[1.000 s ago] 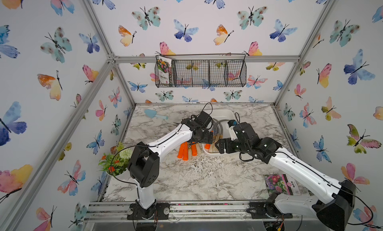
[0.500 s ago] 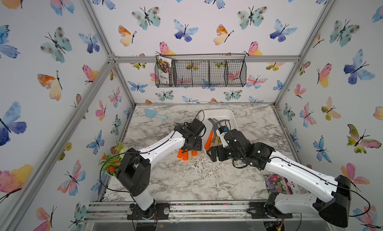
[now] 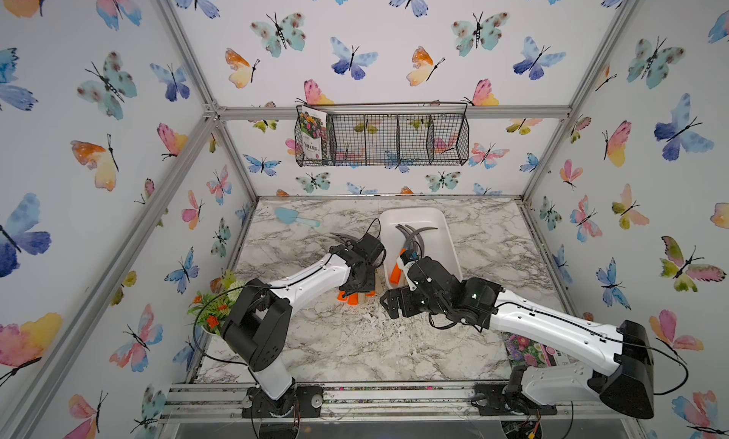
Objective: Put small sickles into storage boxes
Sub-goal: Pick up the sickle at the center of the board.
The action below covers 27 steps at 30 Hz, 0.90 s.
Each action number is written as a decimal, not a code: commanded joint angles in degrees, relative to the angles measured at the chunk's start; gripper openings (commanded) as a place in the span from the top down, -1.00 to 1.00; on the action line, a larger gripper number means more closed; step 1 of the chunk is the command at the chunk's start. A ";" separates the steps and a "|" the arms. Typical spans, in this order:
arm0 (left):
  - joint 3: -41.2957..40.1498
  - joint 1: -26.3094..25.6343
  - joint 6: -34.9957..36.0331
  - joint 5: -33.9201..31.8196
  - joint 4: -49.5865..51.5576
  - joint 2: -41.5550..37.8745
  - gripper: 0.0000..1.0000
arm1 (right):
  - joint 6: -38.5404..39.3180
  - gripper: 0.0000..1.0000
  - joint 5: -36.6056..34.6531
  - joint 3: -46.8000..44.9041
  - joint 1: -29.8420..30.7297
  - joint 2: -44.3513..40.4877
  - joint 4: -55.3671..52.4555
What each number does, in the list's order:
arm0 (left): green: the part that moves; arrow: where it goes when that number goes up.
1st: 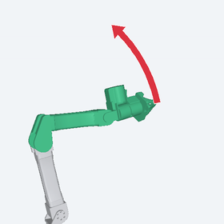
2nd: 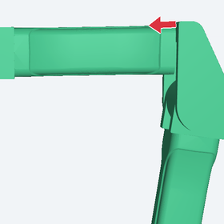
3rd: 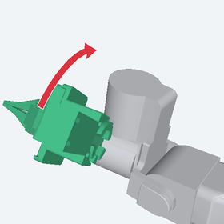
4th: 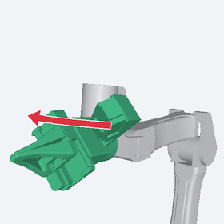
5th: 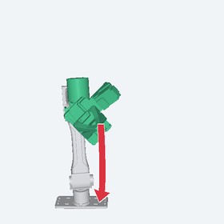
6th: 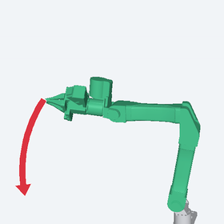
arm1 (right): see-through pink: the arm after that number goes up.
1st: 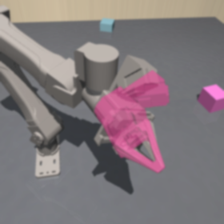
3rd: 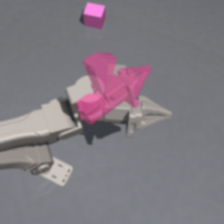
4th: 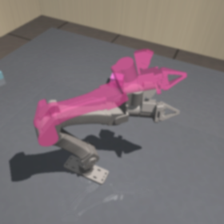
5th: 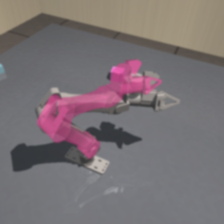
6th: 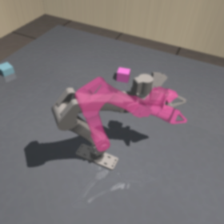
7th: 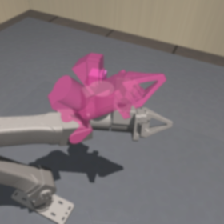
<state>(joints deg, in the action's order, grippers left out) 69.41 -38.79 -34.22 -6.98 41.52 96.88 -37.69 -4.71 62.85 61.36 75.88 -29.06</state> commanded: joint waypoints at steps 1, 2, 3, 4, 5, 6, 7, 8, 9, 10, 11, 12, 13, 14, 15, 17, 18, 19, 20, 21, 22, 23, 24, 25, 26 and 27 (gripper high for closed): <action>0.41 0.59 -0.07 -0.31 -1.09 2.73 0.67 | -0.72 -0.96 -1.10 -0.08 0.51 0.75 0.75; 0.67 0.72 0.00 -0.16 -1.24 3.31 0.65 | -0.63 -0.96 -1.18 -0.04 0.59 0.76 0.69; 0.99 0.94 0.18 0.10 -1.28 3.91 0.63 | -0.47 -0.96 -1.31 -0.02 0.59 0.81 0.67; 1.37 1.10 0.37 0.06 -1.35 4.38 0.63 | -0.23 -0.96 -1.53 0.13 0.59 0.85 0.61; 1.67 1.17 0.51 0.01 -1.43 4.86 0.63 | -0.04 -0.96 -1.66 0.34 0.57 0.94 0.43; 1.93 1.43 0.64 0.04 -1.53 5.33 0.63 | 0.14 -0.97 -1.91 0.56 0.59 1.03 0.20; 2.18 1.60 0.88 0.10 -1.69 5.87 0.63 | 0.38 -0.96 -2.10 0.78 0.59 1.18 -0.06; 2.43 1.81 1.04 0.13 -1.75 6.31 0.63 | 0.51 -0.97 -2.22 0.86 0.60 1.27 -0.21; 2.61 2.15 1.21 0.17 -1.81 6.96 0.62 | 0.68 -0.96 -2.30 0.87 0.53 1.36 -0.27; 2.79 2.37 1.33 0.49 -1.95 7.36 0.59 | 0.78 -0.97 -2.32 0.96 0.59 1.38 -0.30; 2.92 2.68 1.55 0.88 -2.27 7.84 0.56 | 0.87 -0.96 -2.32 0.96 0.60 1.47 -0.30; 3.08 2.91 1.77 1.14 -2.48 8.26 0.54 | 0.95 -0.97 -2.29 0.97 0.58 1.53 -0.35; 3.26 3.00 1.87 1.18 -2.60 8.52 0.54 | 1.02 -0.97 -2.32 0.89 0.59 1.55 -0.42; 3.56 3.06 2.09 1.18 -2.59 8.96 0.53 | 1.04 -0.97 -2.37 0.83 0.60 1.56 -0.53; 3.89 3.10 2.28 1.25 -2.60 9.40 0.53 | 1.09 -0.97 -2.41 0.79 0.56 1.56 -0.53; 4.41 3.10 2.51 1.36 -2.65 10.27 0.53 | 1.13 -0.97 -2.71 0.64 0.57 1.56 -0.64; 4.55 3.10 2.61 1.36 -2.75 10.70 0.53 | 1.22 -0.97 -2.80 0.61 0.60 1.56 -0.62; 4.67 3.06 2.75 1.44 -2.80 11.06 0.53 | 1.22 -0.97 -2.93 0.63 0.57 1.56 -0.65; 4.82 3.06 2.88 1.60 -2.91 11.54 0.52 | 1.30 -0.97 -3.10 0.56 0.60 1.56 -0.63; 4.99 3.10 3.00 1.77 -2.97 11.98 0.49 | 1.33 -0.97 -3.19 0.53 0.52 1.56 -0.57; 5.08 3.05 3.15 1.87 -3.10 12.33 0.48 | 1.37 -0.97 -3.28 0.57 0.53 1.56 -0.65; 5.12 3.02 3.27 1.95 -3.27 12.74 0.47 | 1.39 -0.97 -3.35 0.58 0.60 1.58 -0.63; 5.12 3.10 3.36 2.04 -3.39 13.07 0.46 | 1.39 -0.97 -3.43 0.53 0.58 1.64 -0.57; 5.12 3.04 3.45 2.06 -3.54 13.32 0.45 | 1.39 -0.96 -3.51 0.46 0.60 1.64 -0.64; 5.12 3.06 3.53 2.11 -3.63 13.78 0.44 | 1.39 -0.97 -3.56 0.48 0.58 1.64 -0.58; 5.12 3.14 3.63 2.15 -3.84 14.06 0.43 | 1.39 -0.97 -3.55 0.49 0.52 1.73 -0.57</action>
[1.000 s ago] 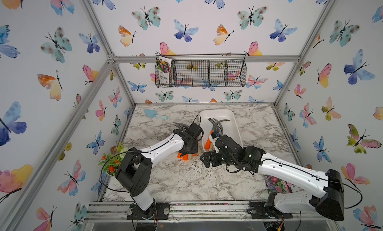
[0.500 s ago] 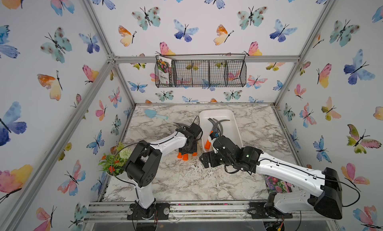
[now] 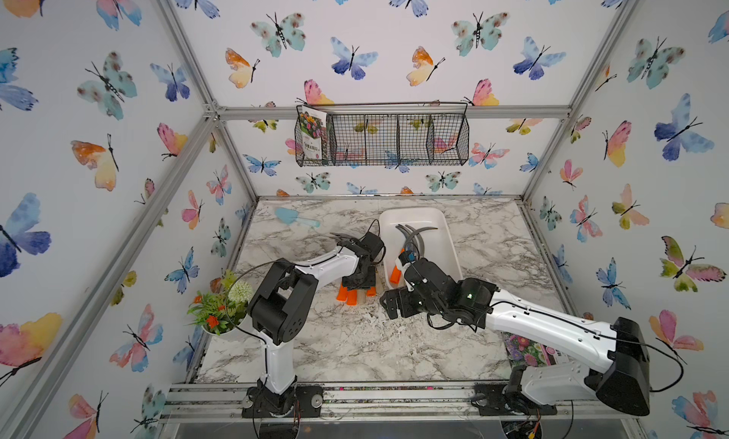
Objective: Put small sickles into storage boxes
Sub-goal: Pick up the sickle at the center of the board.
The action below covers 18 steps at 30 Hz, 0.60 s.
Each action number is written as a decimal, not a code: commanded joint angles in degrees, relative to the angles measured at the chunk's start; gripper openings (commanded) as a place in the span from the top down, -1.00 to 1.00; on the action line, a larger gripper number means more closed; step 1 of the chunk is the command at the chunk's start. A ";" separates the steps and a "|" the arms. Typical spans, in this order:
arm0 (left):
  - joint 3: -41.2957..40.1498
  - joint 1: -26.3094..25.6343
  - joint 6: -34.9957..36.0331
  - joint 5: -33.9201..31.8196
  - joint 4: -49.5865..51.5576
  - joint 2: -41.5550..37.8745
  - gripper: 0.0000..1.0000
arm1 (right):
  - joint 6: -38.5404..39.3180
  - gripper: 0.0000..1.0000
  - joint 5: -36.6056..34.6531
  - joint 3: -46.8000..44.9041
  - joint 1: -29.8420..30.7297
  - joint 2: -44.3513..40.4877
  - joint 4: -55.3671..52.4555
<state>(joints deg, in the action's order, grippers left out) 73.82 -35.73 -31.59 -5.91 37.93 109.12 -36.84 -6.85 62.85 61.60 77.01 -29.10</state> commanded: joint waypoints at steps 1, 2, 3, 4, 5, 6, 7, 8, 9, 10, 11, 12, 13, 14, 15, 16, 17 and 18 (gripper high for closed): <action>0.71 0.11 1.09 1.16 -0.30 2.05 0.43 | 0.48 -0.96 -1.41 0.43 0.35 0.59 -0.51; 0.56 0.13 1.18 1.25 -0.50 2.36 0.41 | 0.51 -0.97 -1.45 0.50 0.31 0.66 -0.48; 0.45 0.18 1.27 1.34 -0.64 2.65 0.39 | 0.54 -0.97 -1.50 0.44 0.36 0.68 -0.46; 0.32 0.13 1.36 1.39 -0.74 2.82 0.39 | 0.45 -0.97 -1.58 0.54 0.32 0.76 -0.43; 0.14 0.13 1.44 1.43 -0.94 3.06 0.38 | 0.46 -0.97 -1.59 0.64 0.28 0.85 -0.44; -0.03 0.21 1.57 1.51 -1.18 3.32 0.36 | 0.45 -0.97 -1.59 0.61 0.29 0.92 -0.44; -0.21 0.22 1.75 1.60 -1.38 3.54 0.35 | 0.48 -0.97 -1.63 0.65 0.29 1.01 -0.38; -0.42 0.28 1.80 1.69 -1.46 3.85 0.35 | 0.45 -0.97 -1.59 0.70 0.36 1.10 -0.41; -0.58 0.31 1.95 1.73 -1.67 4.14 0.35 | 0.45 -0.97 -1.65 0.80 0.28 1.17 -0.39; -0.76 0.31 2.05 1.85 -1.72 4.38 0.36 | 0.37 -0.97 -1.59 0.88 0.32 1.21 -0.35; -0.95 0.33 2.18 1.98 -1.85 4.64 0.39 | 0.37 -0.97 -1.63 0.95 0.30 1.34 -0.32; -1.09 0.32 2.30 1.97 -1.93 4.72 0.42 | 0.37 -0.97 -1.67 1.05 0.30 1.45 -0.33; -1.22 0.35 2.33 1.83 -1.92 4.78 0.46 | 0.41 -0.97 -1.76 1.18 0.27 1.47 -0.36; -1.34 0.31 2.32 1.68 -1.98 4.71 0.52 | 0.45 -0.96 -1.76 1.33 0.31 1.56 -0.42; -1.39 0.35 2.48 1.52 -1.97 4.70 0.59 | 0.44 -0.97 -1.85 1.40 0.31 1.56 -0.49; -1.36 0.31 2.50 1.44 -1.74 4.60 0.62 | 0.45 -0.97 -1.94 1.53 0.28 1.65 -0.55; -1.02 0.34 2.58 1.18 -1.40 4.51 0.65 | 0.45 -0.97 -2.16 1.66 0.32 1.65 -0.67; -0.68 0.39 2.68 0.95 -1.09 4.37 0.77 | 0.45 -0.97 -2.27 1.76 0.27 1.65 -0.73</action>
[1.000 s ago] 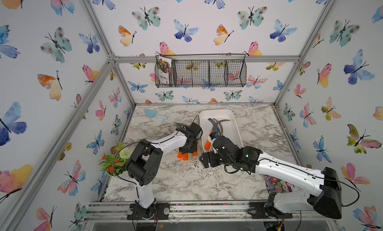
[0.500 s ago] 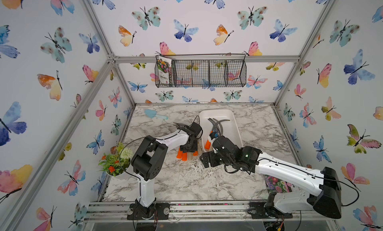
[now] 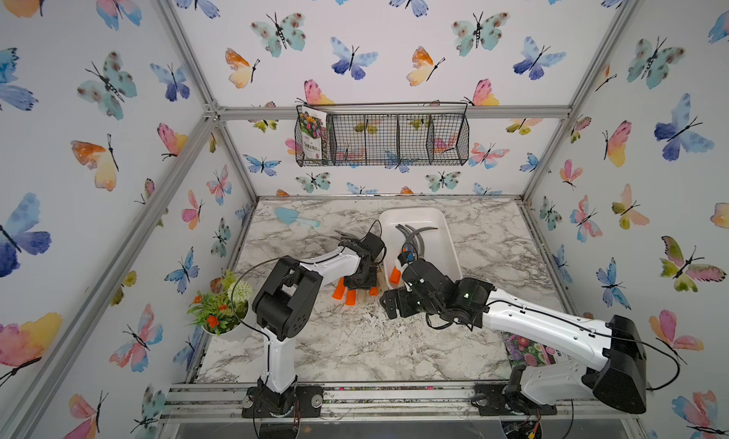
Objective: Put small sickles into storage boxes
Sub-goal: Pick up the sickle at the center of the board.
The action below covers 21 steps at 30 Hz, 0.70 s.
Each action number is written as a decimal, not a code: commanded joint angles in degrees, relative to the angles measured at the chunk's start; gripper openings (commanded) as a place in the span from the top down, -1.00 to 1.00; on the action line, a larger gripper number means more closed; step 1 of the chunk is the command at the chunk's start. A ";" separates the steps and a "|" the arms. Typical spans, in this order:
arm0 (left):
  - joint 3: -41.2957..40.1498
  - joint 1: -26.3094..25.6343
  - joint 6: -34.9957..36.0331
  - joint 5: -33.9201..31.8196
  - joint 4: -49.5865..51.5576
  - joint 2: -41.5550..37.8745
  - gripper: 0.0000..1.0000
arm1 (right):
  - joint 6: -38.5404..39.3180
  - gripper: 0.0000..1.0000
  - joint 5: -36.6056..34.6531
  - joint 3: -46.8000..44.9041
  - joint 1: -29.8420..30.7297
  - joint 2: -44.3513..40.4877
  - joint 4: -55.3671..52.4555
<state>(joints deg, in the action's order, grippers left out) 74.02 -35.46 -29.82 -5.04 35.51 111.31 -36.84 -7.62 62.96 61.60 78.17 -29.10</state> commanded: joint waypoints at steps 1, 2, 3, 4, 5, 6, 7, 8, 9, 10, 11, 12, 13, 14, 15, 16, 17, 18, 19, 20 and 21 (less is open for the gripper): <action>-0.44 0.06 0.99 -0.31 1.82 2.07 0.88 | 0.50 -0.97 -1.76 1.64 0.34 0.50 -0.74; 0.05 0.05 1.07 -0.57 2.27 1.91 0.93 | 0.54 -0.97 -1.85 1.73 0.29 0.40 -0.85; 0.47 0.05 1.08 -0.79 2.61 1.77 0.94 | 0.54 -0.97 -1.94 1.77 0.28 0.45 -0.88; 0.91 0.20 1.07 -0.93 3.04 1.56 0.94 | 0.54 -0.96 -2.03 1.82 0.31 0.40 -0.90; 1.36 0.18 1.08 -1.02 3.41 1.31 0.95 | 0.54 -0.97 -2.05 1.82 0.28 0.40 -0.98; 1.76 0.21 1.08 -1.03 3.73 1.08 0.96 | 0.54 -0.97 -2.15 1.93 0.32 0.40 -1.02; 2.19 0.22 1.06 -1.03 4.03 0.71 0.97 | 0.54 -0.97 -2.14 1.91 0.30 0.40 -0.99; 2.63 0.22 1.08 -1.19 4.42 0.35 0.97 | 0.54 -0.97 -2.22 2.04 0.33 0.41 -1.12; 2.99 0.30 1.06 -1.36 4.78 0.03 0.97 | 0.54 -0.97 -2.29 2.09 0.34 0.41 -1.07; 3.38 0.30 1.07 -1.55 5.16 -0.35 0.98 | 0.63 -0.97 -2.39 2.17 0.34 0.40 -1.13; 3.77 0.31 1.06 -1.78 5.59 -0.76 0.98 | 0.63 -0.97 -2.49 2.26 0.30 0.46 -1.16; 4.06 0.31 1.00 -1.88 5.91 -1.10 0.98 | 0.71 -0.97 -2.62 2.35 0.28 0.49 -1.22; 4.20 0.31 0.91 -2.02 6.05 -1.58 0.98 | 0.72 -0.97 -2.71 2.43 0.34 0.49 -1.24; 4.20 0.31 0.84 -2.08 6.32 -2.10 0.98 | 0.76 -0.97 -2.83 2.58 0.32 0.54 -1.39; 4.18 0.31 0.74 -2.17 6.46 -2.55 0.98 | 0.76 -0.96 -2.92 2.65 0.29 0.58 -1.48; 4.05 0.31 0.67 -2.17 6.56 -3.11 0.98 | 0.80 -0.96 -2.93 2.70 0.29 0.58 -1.42; 3.87 0.31 0.58 -2.17 6.72 -3.62 0.98 | 0.80 -0.97 -3.02 2.71 0.36 0.58 -1.47; 3.78 0.28 0.49 -2.17 6.82 -4.02 0.98 | 0.80 -0.97 -3.02 2.71 0.31 0.58 -1.47; 3.68 0.29 0.38 -2.33 7.01 -4.53 0.99 | 0.85 -0.97 -3.10 2.72 0.29 0.58 -1.48; 3.51 0.31 0.29 -2.43 7.16 -4.96 0.99 | 0.86 -0.97 -3.11 2.70 0.28 0.58 -1.47; 3.42 0.31 0.18 -2.52 7.36 -5.41 0.99 | 0.81 -0.97 -3.15 2.76 0.29 0.58 -1.45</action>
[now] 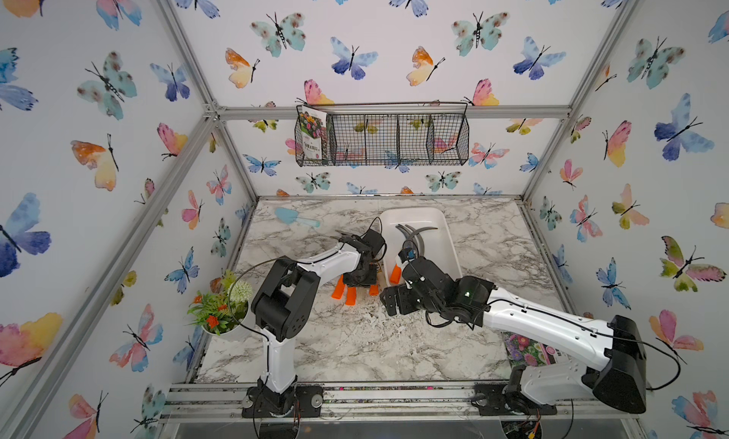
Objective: Put small sickles into storage boxes
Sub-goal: Pick up the sickle at the center of the board.
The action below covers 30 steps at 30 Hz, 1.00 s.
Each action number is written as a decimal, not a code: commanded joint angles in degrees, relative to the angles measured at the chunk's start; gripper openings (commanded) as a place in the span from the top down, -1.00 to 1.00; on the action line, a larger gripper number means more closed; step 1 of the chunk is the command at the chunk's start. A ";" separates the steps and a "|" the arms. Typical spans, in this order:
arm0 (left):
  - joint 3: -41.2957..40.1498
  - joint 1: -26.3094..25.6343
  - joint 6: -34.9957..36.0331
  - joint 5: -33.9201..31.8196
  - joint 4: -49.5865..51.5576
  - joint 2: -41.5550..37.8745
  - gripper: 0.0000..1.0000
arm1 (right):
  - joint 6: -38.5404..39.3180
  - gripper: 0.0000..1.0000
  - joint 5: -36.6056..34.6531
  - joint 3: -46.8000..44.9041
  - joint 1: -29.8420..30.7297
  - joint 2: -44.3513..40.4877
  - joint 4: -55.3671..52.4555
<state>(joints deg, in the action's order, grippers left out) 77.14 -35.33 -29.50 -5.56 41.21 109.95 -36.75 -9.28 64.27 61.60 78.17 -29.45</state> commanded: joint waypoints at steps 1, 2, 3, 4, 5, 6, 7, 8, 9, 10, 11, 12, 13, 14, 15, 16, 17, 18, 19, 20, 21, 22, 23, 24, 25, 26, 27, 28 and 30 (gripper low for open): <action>0.05 0.18 -0.21 -2.08 1.83 -4.54 0.99 | 0.77 -0.97 -1.52 1.46 0.32 0.60 -1.09; -0.30 0.17 -0.36 -2.08 1.81 -5.14 0.99 | 0.80 -0.97 -1.53 1.39 0.32 0.49 -1.05; -0.53 0.18 -0.54 -1.99 1.82 -5.67 0.99 | 0.81 -0.97 -1.53 1.45 0.28 0.49 -1.02; -0.83 0.18 -0.70 -2.08 1.81 -6.25 0.99 | 0.81 -0.97 -1.53 1.45 0.28 0.49 -1.09; -1.17 0.17 -0.90 -2.16 1.92 -6.87 0.99 | 0.81 -0.96 -1.53 1.31 0.28 0.40 -1.13; -1.39 0.04 -1.08 -2.17 1.92 -7.26 0.99 | 0.81 -0.97 -1.53 1.34 0.30 0.40 -1.06; -1.55 0.17 -1.22 -2.13 2.00 -7.83 0.99 | 0.74 -0.97 -1.53 1.23 0.33 0.45 -1.13; -1.63 0.15 -1.34 -2.17 2.11 -8.26 0.99 | 0.80 -0.97 -1.53 1.21 0.33 0.33 -1.08; -1.65 0.16 -1.43 -2.17 2.36 -8.51 0.99 | 0.78 -0.97 -1.53 1.19 0.32 0.32 -1.13; -1.64 0.15 -1.44 -2.25 2.45 -8.89 0.99 | 0.74 -0.97 -1.53 1.15 0.27 0.31 -1.05; -1.73 0.14 -1.58 -2.34 2.63 -9.24 0.99 | 0.80 -0.97 -1.49 1.04 0.34 0.31 -0.98; -1.74 0.16 -1.62 -2.43 2.71 -9.49 0.99 | 0.79 -0.97 -1.44 0.98 0.33 0.31 -1.03; -1.82 0.09 -1.78 -2.52 2.79 -9.88 0.99 | 0.81 -0.97 -1.49 0.95 0.27 0.31 -1.04; -1.84 0.12 -1.73 -2.52 2.87 -10.01 0.99 | 0.81 -0.97 -1.45 0.94 0.30 0.32 -1.05; -1.83 0.07 -1.79 -2.52 3.03 -10.27 0.99 | 0.83 -0.97 -1.53 0.94 0.30 0.25 -1.14; -1.82 0.01 -1.90 -2.45 3.09 -10.44 0.99 | 0.83 -0.97 -1.53 0.94 0.33 0.23 -1.13; -1.74 0.04 -1.99 -2.36 3.22 -10.54 0.99 | 0.89 -0.97 -1.62 0.94 0.28 0.16 -1.16; -1.60 0.09 -2.06 -2.26 3.33 -10.77 0.99 | 0.89 -0.97 -1.70 0.94 0.28 0.14 -1.22; -1.49 -0.06 -2.14 -2.11 3.38 -10.99 0.99 | 0.89 -0.97 -1.86 0.94 0.27 0.05 -1.23; -1.26 -0.10 -2.23 -2.02 3.44 -11.07 0.99 | 0.90 -0.97 -1.97 0.96 0.28 -0.03 -1.29; -0.93 -0.17 -2.27 -2.00 3.49 -11.16 0.99 | 0.98 -0.97 -2.14 0.95 0.31 -0.04 -1.38; -0.57 -0.18 -2.23 -1.95 3.61 -11.16 0.99 | 0.98 -0.97 -2.36 0.94 0.30 -0.09 -1.41; -0.13 -0.31 -2.28 -1.92 3.76 -11.04 0.99 | 0.99 -0.97 -2.49 0.87 0.27 -0.17 -1.47; 0.46 -0.29 -2.17 -1.78 4.01 -10.84 0.99 | 1.00 -0.97 -2.66 0.86 0.30 -0.21 -1.45; 1.07 -0.38 -2.08 -1.82 4.13 -10.58 0.99 | 0.98 -0.97 -2.76 0.83 0.30 -0.30 -1.49; 1.66 -0.36 -1.98 -1.82 4.22 -10.38 0.99 | 0.94 -0.97 -2.85 0.77 0.27 -0.38 -1.49; 2.45 -0.43 -1.83 -1.73 4.40 -10.01 0.99 | 0.89 -0.97 -3.01 0.71 0.27 -0.54 -1.58; 3.41 -0.36 -1.67 -1.73 4.70 -9.61 0.99 | 0.81 -0.97 -3.19 0.55 0.32 -0.65 -1.58; 5.25 -0.44 -1.40 -1.73 5.35 -8.69 0.99 | 0.72 -0.97 -3.38 0.35 0.33 -0.90 -1.62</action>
<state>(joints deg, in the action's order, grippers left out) 78.83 -35.38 -31.27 -6.50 45.30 100.95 -36.40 -10.90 64.27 61.60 78.15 -29.58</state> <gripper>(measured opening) 0.213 0.984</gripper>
